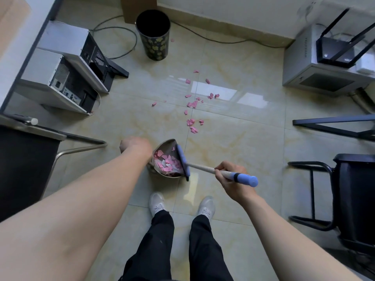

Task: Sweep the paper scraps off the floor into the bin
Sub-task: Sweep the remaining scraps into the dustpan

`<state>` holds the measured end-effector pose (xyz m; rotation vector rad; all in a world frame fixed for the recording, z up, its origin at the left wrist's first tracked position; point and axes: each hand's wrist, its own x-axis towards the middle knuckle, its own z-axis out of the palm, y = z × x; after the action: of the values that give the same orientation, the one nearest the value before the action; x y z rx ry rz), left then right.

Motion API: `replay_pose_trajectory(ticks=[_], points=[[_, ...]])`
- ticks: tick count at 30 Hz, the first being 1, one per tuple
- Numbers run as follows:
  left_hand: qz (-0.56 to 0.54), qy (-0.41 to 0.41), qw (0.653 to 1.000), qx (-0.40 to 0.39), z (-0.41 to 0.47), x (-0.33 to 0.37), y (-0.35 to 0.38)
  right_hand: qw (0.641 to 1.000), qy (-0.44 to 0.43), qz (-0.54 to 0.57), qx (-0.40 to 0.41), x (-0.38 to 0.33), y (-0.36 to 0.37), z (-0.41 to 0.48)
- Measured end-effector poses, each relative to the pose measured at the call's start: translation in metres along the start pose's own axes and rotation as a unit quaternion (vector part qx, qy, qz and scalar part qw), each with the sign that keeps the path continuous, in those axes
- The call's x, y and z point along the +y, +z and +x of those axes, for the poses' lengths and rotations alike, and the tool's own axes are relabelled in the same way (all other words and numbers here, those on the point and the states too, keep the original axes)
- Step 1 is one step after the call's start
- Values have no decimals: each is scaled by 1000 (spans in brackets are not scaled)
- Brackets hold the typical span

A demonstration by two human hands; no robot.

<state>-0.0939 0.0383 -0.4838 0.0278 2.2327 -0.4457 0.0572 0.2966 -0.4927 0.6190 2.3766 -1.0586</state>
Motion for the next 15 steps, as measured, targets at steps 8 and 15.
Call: replay_pose_trajectory(ticks=[8,15], points=[[-137,7,957,-254,9,-32,3,1000,-16,0,15,-13,0,-16],[-430,-104,809,-388,25,-55,44,994,12,28,104,-24,14,-34]])
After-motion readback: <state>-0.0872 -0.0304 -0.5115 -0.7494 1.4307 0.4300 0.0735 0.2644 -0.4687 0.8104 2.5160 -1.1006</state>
